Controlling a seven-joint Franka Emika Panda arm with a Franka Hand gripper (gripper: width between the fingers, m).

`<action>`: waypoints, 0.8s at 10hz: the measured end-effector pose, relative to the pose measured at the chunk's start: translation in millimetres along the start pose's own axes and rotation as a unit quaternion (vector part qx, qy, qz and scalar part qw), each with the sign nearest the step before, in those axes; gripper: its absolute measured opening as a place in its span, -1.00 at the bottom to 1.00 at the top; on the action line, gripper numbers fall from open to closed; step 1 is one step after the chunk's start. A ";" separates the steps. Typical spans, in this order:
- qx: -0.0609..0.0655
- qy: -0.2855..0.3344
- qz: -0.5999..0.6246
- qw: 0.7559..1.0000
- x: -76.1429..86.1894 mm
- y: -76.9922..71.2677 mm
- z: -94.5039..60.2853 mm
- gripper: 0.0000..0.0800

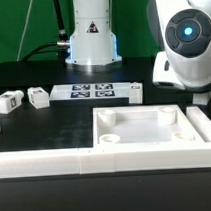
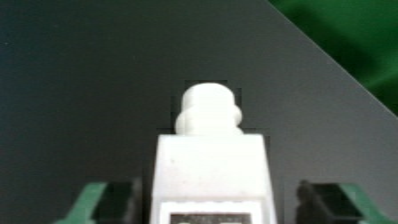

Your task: Assemble one leg

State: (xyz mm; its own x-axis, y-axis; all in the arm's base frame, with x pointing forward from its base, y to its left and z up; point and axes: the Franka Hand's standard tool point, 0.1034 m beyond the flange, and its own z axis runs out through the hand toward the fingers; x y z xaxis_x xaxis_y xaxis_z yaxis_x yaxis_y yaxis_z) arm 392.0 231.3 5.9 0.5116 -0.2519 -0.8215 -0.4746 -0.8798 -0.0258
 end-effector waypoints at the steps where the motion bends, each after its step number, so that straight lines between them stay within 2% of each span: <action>1: 0.000 0.000 0.000 1.000 0.0 0.0 0.0 -0.02; 2: 0.000 0.000 0.000 1.000 0.0 0.0 0.1 -0.28; 8: 0.001 0.000 0.000 1.000 0.7 1.5 -2.4 -0.28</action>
Offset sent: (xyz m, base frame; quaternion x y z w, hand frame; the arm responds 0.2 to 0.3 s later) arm 0.0000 0.0000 0.0000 0.0000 0.0000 0.0000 1.0000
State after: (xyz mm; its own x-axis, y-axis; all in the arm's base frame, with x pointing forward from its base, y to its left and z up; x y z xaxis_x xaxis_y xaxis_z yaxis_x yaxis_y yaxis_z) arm 393.3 228.8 6.6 0.5122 -0.2516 -0.8212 -0.4757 -0.8792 -0.0273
